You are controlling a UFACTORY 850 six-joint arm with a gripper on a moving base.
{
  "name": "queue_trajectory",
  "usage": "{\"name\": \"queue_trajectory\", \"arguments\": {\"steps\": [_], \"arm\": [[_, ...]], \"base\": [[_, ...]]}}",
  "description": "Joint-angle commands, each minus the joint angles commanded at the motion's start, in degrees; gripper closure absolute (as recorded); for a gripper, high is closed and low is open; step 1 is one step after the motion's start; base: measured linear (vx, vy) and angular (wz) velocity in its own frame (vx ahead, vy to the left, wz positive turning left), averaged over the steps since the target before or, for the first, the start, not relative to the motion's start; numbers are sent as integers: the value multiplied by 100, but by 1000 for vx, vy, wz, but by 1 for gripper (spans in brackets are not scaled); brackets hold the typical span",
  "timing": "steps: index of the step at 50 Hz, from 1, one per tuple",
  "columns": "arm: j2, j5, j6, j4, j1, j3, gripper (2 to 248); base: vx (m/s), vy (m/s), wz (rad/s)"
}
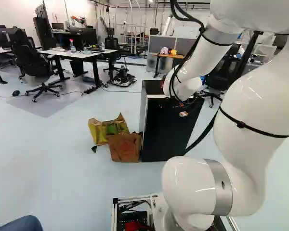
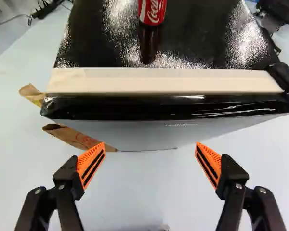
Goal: Grab a drink from the fridge
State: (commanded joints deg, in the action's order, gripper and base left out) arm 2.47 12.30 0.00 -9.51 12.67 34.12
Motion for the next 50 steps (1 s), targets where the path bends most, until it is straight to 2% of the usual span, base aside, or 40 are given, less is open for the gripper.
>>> {"name": "queue_trajectory", "arguments": {"steps": [29, 50], "arm": [[-80, 1394, 0, 0, -13, -84, 3], [225, 2061, 0, 0, -56, 236, 3]], "base": [[0, 0, 0], [0, 0, 0]]}}
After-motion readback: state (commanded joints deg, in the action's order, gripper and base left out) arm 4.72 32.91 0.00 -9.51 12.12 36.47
